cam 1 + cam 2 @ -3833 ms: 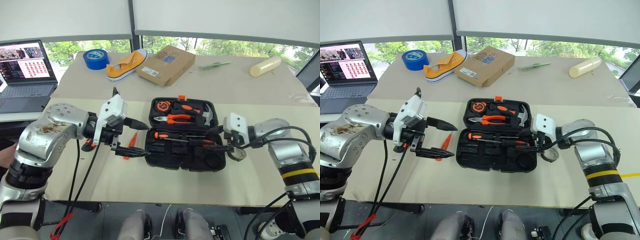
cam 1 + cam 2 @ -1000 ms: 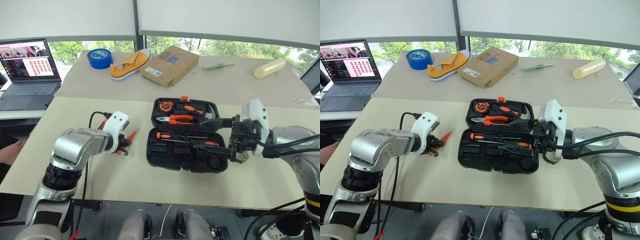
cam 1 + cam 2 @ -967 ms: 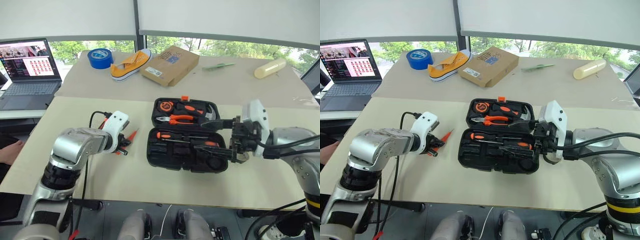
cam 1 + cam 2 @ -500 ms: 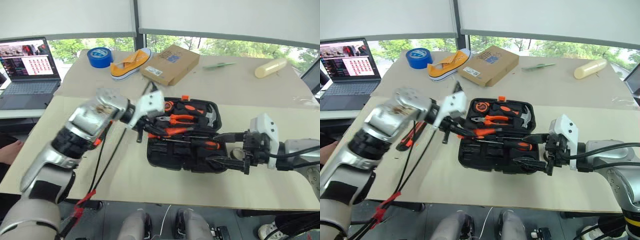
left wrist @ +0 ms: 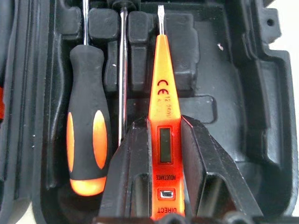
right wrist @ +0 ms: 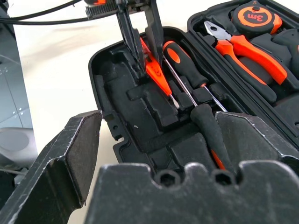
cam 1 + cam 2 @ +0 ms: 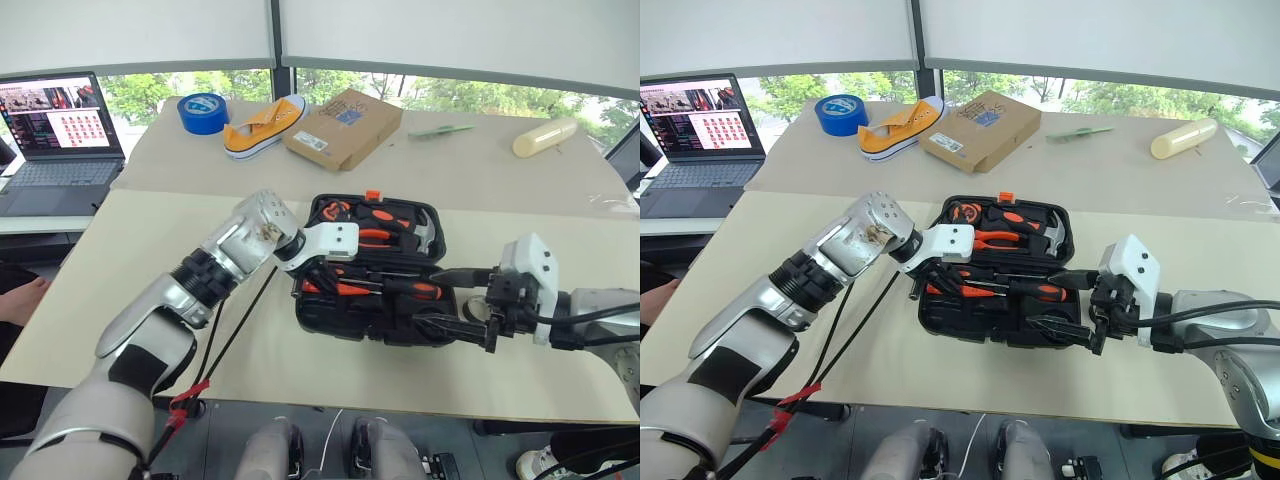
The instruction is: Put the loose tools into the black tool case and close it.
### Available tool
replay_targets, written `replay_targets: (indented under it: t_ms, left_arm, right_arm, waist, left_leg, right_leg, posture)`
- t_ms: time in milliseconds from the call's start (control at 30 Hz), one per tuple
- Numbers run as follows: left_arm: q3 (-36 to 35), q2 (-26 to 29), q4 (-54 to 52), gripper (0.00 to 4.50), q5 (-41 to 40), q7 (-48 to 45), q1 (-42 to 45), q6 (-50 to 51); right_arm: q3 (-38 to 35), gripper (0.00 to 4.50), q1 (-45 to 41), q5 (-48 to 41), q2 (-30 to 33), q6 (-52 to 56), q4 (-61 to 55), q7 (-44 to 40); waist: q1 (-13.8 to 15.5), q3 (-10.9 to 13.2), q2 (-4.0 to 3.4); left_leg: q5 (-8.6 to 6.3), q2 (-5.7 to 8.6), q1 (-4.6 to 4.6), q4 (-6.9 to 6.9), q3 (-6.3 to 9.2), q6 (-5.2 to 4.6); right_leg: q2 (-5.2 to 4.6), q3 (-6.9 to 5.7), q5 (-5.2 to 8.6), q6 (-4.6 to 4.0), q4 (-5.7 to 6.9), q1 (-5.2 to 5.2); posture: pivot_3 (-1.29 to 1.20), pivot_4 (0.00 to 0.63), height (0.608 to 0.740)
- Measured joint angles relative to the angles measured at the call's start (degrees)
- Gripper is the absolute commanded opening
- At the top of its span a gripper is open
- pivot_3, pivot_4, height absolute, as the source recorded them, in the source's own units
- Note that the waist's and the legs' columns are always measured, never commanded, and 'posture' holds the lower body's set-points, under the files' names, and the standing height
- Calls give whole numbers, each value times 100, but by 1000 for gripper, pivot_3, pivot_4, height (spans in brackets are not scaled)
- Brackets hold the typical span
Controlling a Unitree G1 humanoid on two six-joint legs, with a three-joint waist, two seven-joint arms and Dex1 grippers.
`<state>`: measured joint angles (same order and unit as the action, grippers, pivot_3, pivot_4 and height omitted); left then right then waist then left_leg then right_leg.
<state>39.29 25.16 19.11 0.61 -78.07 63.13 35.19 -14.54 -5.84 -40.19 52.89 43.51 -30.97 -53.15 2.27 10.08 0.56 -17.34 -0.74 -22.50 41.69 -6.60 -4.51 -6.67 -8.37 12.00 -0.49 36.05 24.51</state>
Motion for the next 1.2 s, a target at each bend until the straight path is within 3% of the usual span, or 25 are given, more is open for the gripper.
replay_targets:
  t_ms: [200, 233, 300, 467, 500, 600, 833, 1200]
  left_arm:
    - [-7, -99, 30, 424, 159, -19, -1, 6]
    - [-10, -115, 42, 1224, 169, -15, -1, -11]
    - [-13, -123, 63, 1698, 196, -9, -4, -23]
    - [-418, 53, -172, 3476, -17, -144, -18, 57]
    - [-648, 187, -358, 3476, -144, -180, -22, 125]
    - [-1142, 391, -756, 2898, -438, -226, -92, 203]
    - [-1516, 368, -870, 107, -690, 100, -992, 26]
    - [-1651, -125, -707, 49, -754, 843, -1414, 307]
  right_arm:
    - [-3, 4500, -59, -107, -54, 0, 13, 117]
    - [-3, 4500, -70, -125, -71, 0, 14, 139]
    - [-3, 4500, -80, -153, -73, 0, 19, 162]
    - [-3, 4500, -80, -173, -78, 1, 17, 250]
    - [-6, 4500, -58, -178, -79, 4, 14, 260]
    - [-17, 4500, -11, -225, -79, 10, 15, 269]
    - [-35, 4500, 20, -286, -79, 10, 17, 273]
    - [4, 4500, -16, -280, -79, 10, 94, 275]
  waist:
    - [-7, 0, 0]
    - [-4, 0, 0]
    - [-1, 0, 0]
    - [-7, 0, 0]
    - [-13, 0, 0]
    - [-15, -1, -1]
    - [10, -1, -1]
    - [-15, -1, -2]
  left_leg:
    - [-1, -3, 0, 0, 2, -2]
    - [-1, -3, 0, 1, 2, -2]
    - [-3, -3, 0, 2, 2, -5]
    - [-4, -3, -8, 5, 2, -6]
    - [-3, -4, -13, 6, 2, -6]
    - [-3, -4, -14, 5, 2, -5]
    - [-3, -1, -18, 18, 1, -6]
    - [-3, -2, -22, 22, 3, -6]
  right_leg:
    - [-1, 3, -13, -22, 1, 0]
    - [-2, 3, -13, -22, 1, 0]
    - [-3, 3, -13, -22, 1, 0]
    - [-5, 3, -17, -28, 3, 8]
    - [-5, 3, -17, -29, 4, 13]
    - [-5, 4, -18, -30, 5, 17]
    - [-3, 0, -19, -27, 6, 11]
    - [6, -2, -20, -26, 5, 12]
  posture:
    - [0, 150, 731]
    - [0, 150, 731]
    - [0, 150, 731]
    - [0, 150, 731]
    - [0, 150, 731]
    - [0, 150, 731]
    - [0, 150, 731]
    - [0, 150, 731]
